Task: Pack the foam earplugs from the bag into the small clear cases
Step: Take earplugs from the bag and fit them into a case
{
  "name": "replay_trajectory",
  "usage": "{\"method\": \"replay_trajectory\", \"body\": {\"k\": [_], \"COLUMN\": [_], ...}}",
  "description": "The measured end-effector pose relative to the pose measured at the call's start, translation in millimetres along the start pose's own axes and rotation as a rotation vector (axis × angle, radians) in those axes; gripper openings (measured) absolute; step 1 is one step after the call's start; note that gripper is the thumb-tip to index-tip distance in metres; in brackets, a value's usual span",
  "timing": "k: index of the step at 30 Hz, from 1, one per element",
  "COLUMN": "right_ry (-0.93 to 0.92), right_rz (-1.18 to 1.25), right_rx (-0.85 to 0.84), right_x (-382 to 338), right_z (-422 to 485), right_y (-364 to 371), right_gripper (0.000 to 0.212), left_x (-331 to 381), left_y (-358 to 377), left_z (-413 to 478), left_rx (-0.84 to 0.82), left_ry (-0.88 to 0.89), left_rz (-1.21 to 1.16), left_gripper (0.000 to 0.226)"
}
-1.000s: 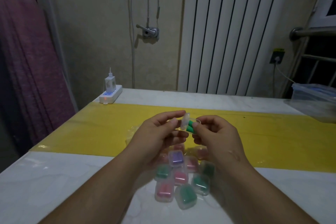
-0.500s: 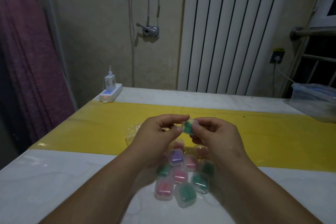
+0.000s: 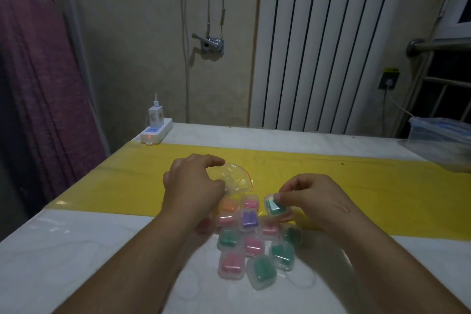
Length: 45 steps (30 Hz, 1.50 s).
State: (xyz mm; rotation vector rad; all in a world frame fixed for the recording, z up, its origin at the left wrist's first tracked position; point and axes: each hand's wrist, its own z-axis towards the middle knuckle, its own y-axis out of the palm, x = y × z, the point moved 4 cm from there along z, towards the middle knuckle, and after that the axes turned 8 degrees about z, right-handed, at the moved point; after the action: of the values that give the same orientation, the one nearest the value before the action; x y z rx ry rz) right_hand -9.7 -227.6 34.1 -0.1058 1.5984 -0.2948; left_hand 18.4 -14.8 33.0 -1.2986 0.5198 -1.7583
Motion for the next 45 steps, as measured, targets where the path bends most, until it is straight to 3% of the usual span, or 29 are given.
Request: {"method": "replay_trajectory", "body": {"k": [5,8,11,15,18,20,23,27,29,31,36,39,45], "right_ry": [0.009,-0.032,-0.149,-0.275,-0.297,-0.269,-0.253,-0.333,-0.374,-0.385,-0.334,-0.306,-0.359], "right_rz": [-0.112,-0.131,-0.076,-0.031,-0.040,-0.013,0.097,0.224,0.249,0.258,0.351,0.238,0.090], "right_rx": [-0.033,0.000,0.063,-0.026,-0.057,0.001,0.042,0.030,0.009,-0.020,-0.040,0.016,-0.031], "right_x": [7.5,8.9,5.5,1.1,1.2,5.8,6.6,-1.3,-3.6,-6.1,-8.6,-9.3,-8.5], "right_z": [4.5,4.9,5.1,-1.0,-2.5,2.8,5.8,1.7,0.1,-2.7,-3.1,-3.7,-5.1], "right_y": [3.5,5.8,8.7,23.1,27.6,24.2,18.5,9.8,10.0,12.9,8.8,7.5,15.5], "right_gripper": [0.011,0.012,0.005,0.025,0.002,0.013,0.026,0.022,0.021,0.023,0.045,0.037,0.020], "left_x": [-5.8,-5.3,-0.9,13.1,21.4,19.7,9.2,0.9,0.7,1.5,10.6,11.2,17.9], "left_y": [8.6,11.0,9.3,8.8,13.8,13.4,9.8,13.5,19.4,24.5,22.8,23.4,19.6], "left_z": [2.4,3.2,2.7,-1.2,-6.4,-7.8,-2.4,-0.8,-3.7,-5.7,-9.4,-9.3,-12.1], "left_rx": [-0.066,-0.055,-0.001,0.067,-0.018,-0.088,-0.113,-0.184,-0.302,-0.382,-0.416,-0.439,-0.433], "left_ry": [-0.021,0.007,0.063,0.273,0.373,0.313,0.070,-0.185,-0.271,-0.280,-0.224,-0.216,-0.175], "left_rz": [0.229,0.283,0.189,0.013,-0.119,-0.286,-0.574,-0.845,-1.037,-1.147,-1.280,-1.274,-1.275], "left_gripper": [0.039,0.019,0.010,0.015,0.023,0.027,0.051,0.042,0.052,0.064,0.025,0.012,0.011]}}
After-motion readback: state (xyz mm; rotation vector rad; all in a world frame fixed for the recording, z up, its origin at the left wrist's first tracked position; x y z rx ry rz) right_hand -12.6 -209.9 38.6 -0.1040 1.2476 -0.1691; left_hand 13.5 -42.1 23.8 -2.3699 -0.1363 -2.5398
